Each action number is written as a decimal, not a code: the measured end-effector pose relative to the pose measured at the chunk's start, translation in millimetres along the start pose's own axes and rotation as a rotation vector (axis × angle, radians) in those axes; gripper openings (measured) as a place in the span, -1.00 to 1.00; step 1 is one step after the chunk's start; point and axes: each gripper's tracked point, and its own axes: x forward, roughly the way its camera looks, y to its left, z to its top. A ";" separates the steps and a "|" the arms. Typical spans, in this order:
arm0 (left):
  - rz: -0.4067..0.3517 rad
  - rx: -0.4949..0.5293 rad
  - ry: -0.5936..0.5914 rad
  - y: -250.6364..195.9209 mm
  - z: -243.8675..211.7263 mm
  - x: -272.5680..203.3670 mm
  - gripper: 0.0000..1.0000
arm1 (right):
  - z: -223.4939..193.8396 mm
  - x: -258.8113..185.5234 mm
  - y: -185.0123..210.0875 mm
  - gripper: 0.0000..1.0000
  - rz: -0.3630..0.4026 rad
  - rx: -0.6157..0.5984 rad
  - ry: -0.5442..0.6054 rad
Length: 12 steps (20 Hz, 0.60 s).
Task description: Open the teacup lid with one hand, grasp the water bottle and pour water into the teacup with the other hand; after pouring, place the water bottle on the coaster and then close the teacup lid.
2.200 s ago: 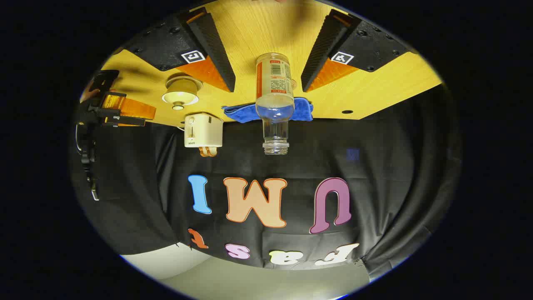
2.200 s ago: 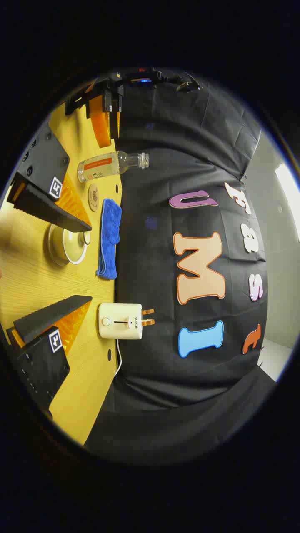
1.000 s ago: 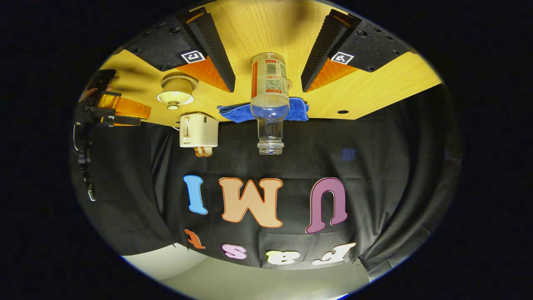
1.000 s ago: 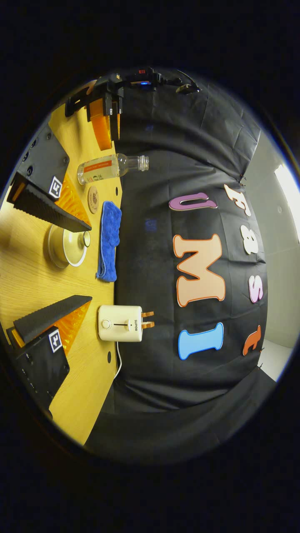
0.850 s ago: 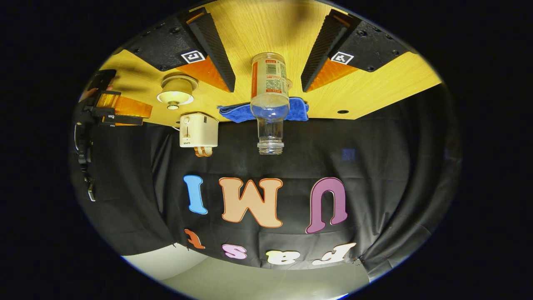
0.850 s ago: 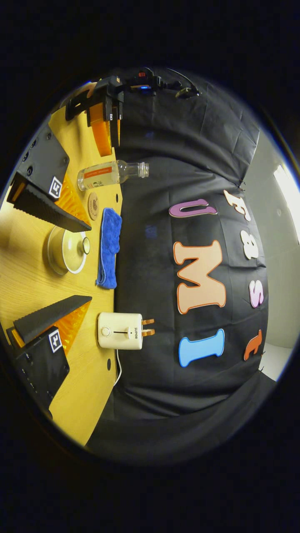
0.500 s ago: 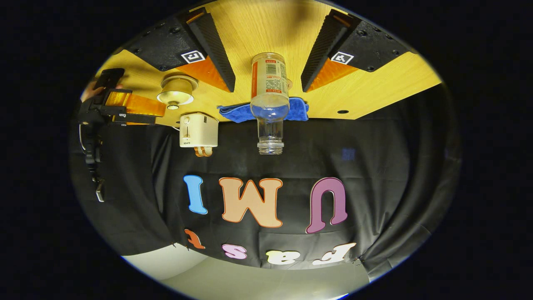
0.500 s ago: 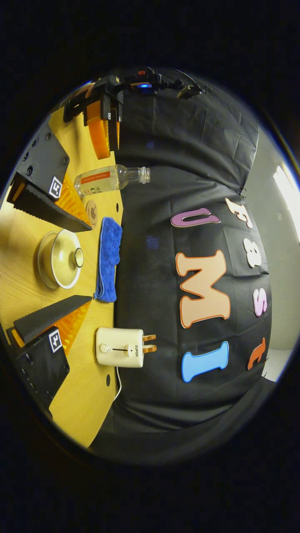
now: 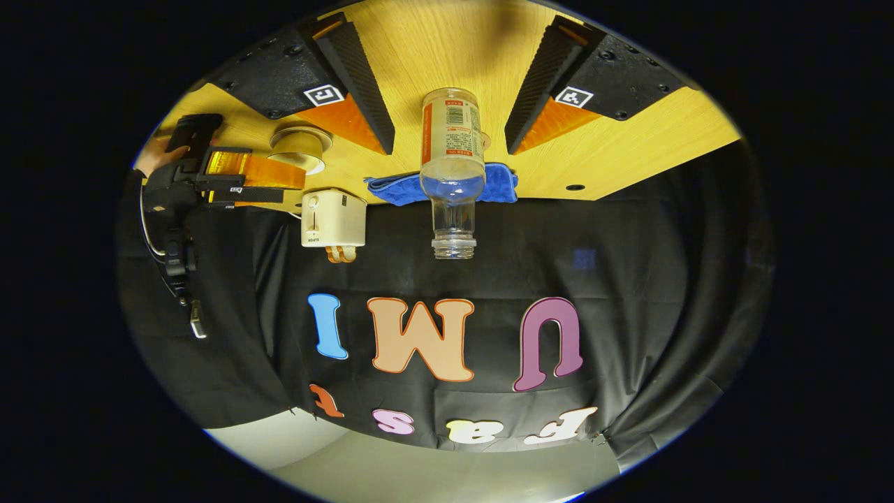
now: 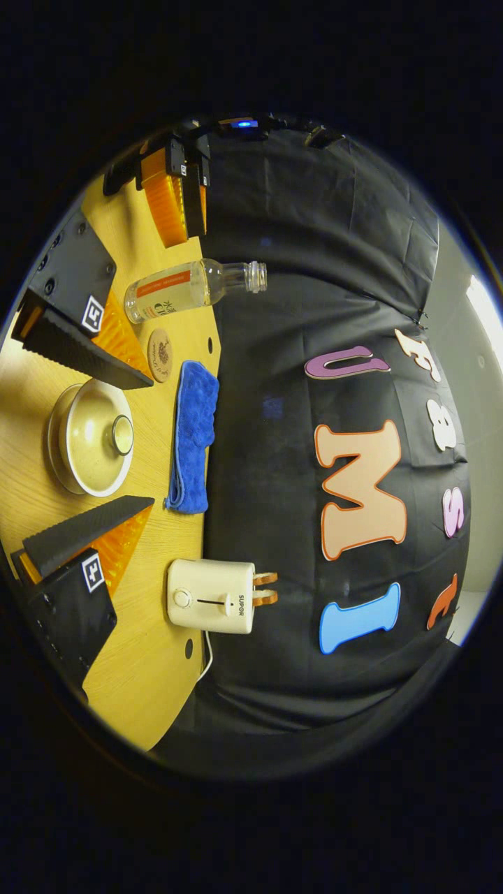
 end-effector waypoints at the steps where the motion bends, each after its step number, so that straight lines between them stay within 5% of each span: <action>1: 0.000 0.000 0.000 -0.6 -0.7 0.1 0.87 | -1.6 2.5 -0.1 1.00 -0.003 0.001 0.007; 7: 0.001 0.000 0.000 -0.6 -0.3 -0.4 0.87 | -3.4 5.1 1.8 0.48 -0.008 0.000 0.030; 12: 0.001 -0.001 0.001 -0.1 -0.2 0.2 0.87 | -13.3 10.8 6.3 0.48 -0.002 -0.036 0.087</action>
